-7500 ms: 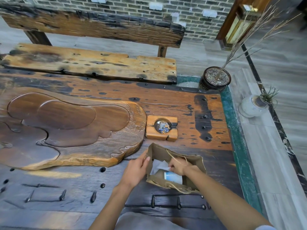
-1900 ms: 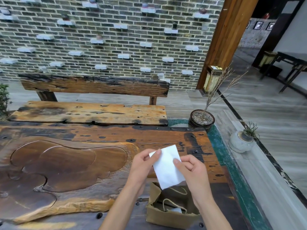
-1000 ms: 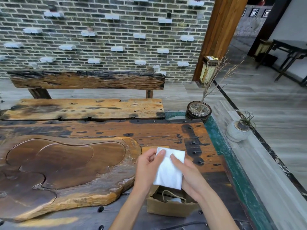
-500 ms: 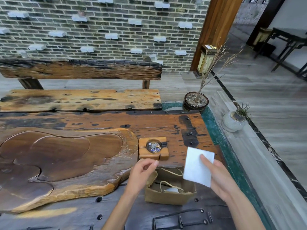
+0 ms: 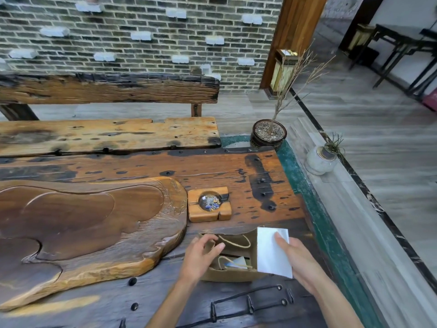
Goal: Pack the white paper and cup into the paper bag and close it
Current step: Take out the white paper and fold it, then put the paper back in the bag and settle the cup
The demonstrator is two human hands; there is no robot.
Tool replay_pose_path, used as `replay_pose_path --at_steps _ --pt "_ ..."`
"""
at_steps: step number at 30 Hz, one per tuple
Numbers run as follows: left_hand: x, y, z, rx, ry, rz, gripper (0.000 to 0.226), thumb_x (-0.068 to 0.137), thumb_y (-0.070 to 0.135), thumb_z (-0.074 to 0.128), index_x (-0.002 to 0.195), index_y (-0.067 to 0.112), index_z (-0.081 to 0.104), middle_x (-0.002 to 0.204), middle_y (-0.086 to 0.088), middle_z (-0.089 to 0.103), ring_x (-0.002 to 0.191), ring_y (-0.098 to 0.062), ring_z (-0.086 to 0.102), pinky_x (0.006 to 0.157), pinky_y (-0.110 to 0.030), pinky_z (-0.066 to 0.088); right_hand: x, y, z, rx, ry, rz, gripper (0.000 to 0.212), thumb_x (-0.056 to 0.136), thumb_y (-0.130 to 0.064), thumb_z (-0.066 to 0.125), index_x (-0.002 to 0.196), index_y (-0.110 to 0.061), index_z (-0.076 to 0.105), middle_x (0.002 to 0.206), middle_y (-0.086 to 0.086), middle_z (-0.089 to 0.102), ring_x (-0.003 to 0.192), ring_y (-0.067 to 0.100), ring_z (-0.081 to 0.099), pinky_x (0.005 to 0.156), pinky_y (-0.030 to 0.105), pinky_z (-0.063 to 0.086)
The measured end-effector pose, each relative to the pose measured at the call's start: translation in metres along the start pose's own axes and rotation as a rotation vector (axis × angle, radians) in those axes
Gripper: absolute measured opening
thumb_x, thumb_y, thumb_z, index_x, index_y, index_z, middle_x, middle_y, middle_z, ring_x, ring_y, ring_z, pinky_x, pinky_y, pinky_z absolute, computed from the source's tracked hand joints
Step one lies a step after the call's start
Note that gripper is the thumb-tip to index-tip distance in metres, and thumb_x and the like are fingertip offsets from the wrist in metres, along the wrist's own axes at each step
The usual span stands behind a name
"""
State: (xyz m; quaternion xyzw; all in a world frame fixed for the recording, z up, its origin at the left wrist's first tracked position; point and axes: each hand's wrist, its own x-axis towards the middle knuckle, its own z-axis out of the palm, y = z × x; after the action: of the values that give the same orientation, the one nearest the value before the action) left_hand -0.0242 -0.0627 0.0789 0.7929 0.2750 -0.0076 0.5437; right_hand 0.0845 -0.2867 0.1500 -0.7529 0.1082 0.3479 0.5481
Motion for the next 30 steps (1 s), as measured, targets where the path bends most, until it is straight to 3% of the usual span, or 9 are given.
replay_pose_path --at_steps 5,9,12,15,18,21,23,26,30 --pt "0.003 -0.007 0.003 -0.066 0.061 0.005 0.025 0.081 0.036 0.076 0.075 0.025 0.054 0.079 0.002 0.046 0.068 -0.010 0.043 0.060 -0.017 0.035 0.003 -0.006 0.014 -0.129 -0.109 0.004 0.033 0.102 -0.041 0.046 0.102 -0.014 0.066 0.106 0.014 0.073 0.102 0.032 0.069 0.091 0.044 0.053" --pt "0.003 -0.010 0.000 -0.077 0.071 -0.034 0.033 0.077 0.031 0.080 0.077 0.021 0.049 0.092 -0.004 0.043 0.073 -0.013 0.045 0.067 -0.017 0.040 0.016 0.002 0.021 -0.104 -0.199 0.058 0.038 0.104 -0.031 0.045 0.113 0.000 0.065 0.110 0.030 0.070 0.087 0.034 0.070 0.067 0.037 0.057" --pt "0.001 -0.016 -0.004 -0.062 0.080 -0.049 0.036 0.078 0.024 0.080 0.079 0.025 0.044 0.102 -0.002 0.041 0.075 -0.013 0.045 0.075 -0.030 0.047 0.033 0.017 0.025 -0.078 -0.189 0.142 0.040 0.100 -0.030 0.054 0.123 0.003 0.058 0.113 0.030 0.069 0.087 0.035 0.071 0.060 0.035 0.056" --pt "0.003 -0.022 -0.010 -0.018 0.087 -0.043 0.037 0.083 0.008 0.072 0.079 0.026 0.040 0.097 0.005 0.041 0.069 -0.012 0.042 0.065 -0.020 0.039 0.044 0.022 0.033 -0.080 -0.215 0.202 0.037 0.099 -0.029 0.055 0.123 0.000 0.057 0.113 0.028 0.070 0.098 0.041 0.071 0.061 0.038 0.058" --pt "0.003 -0.026 -0.012 0.024 0.097 -0.025 0.043 0.081 -0.009 0.059 0.079 0.027 0.037 0.089 0.004 0.045 0.081 -0.018 0.044 0.069 -0.012 0.034 0.050 0.019 0.050 -0.213 -0.185 0.227 0.030 0.102 -0.028 0.048 0.117 -0.003 0.056 0.116 0.026 0.068 0.104 0.041 0.068 0.065 0.040 0.060" --pt "0.003 -0.033 -0.013 0.005 0.071 -0.014 0.053 0.077 -0.018 0.043 0.093 0.032 0.052 0.107 0.002 0.060 0.103 -0.017 0.054 0.086 -0.019 0.041 0.069 0.027 0.069 -0.518 -0.246 0.156 0.042 0.094 -0.049 0.042 0.110 -0.013 0.059 0.114 0.013 0.066 0.097 0.028 0.064 0.083 0.040 0.055" --pt "0.005 -0.033 -0.015 0.013 0.051 -0.019 0.059 0.082 -0.017 0.043 0.114 0.030 0.059 0.124 0.004 0.062 0.116 -0.013 0.055 0.099 -0.023 0.042 0.068 0.021 0.084 -0.700 -0.292 0.142 0.038 0.097 -0.044 0.037 0.117 -0.017 0.055 0.115 0.007 0.059 0.096 0.020 0.055 0.083 0.031 0.043" --pt "0.008 -0.030 -0.016 -0.010 0.021 -0.060 0.064 0.086 -0.015 0.045 0.128 0.031 0.058 0.127 0.006 0.062 0.114 -0.009 0.056 0.089 0.001 0.037 0.072 0.018 0.100 -0.647 -0.291 0.221 0.044 0.103 -0.033 0.041 0.138 -0.007 0.044 0.132 0.010 0.053 0.117 0.024 0.054 0.103 0.034 0.043" --pt "0.009 -0.029 -0.020 -0.057 -0.006 -0.102 0.069 0.085 -0.018 0.046 0.133 0.032 0.056 0.132 0.005 0.060 0.112 -0.002 0.054 0.075 0.010 0.033 0.088 0.022 0.108 -0.371 -0.325 0.368 0.023 0.102 -0.022 0.049 0.117 -0.005 0.050 0.114 0.020 0.062 0.091 0.032 0.066 0.072 0.043 0.056"
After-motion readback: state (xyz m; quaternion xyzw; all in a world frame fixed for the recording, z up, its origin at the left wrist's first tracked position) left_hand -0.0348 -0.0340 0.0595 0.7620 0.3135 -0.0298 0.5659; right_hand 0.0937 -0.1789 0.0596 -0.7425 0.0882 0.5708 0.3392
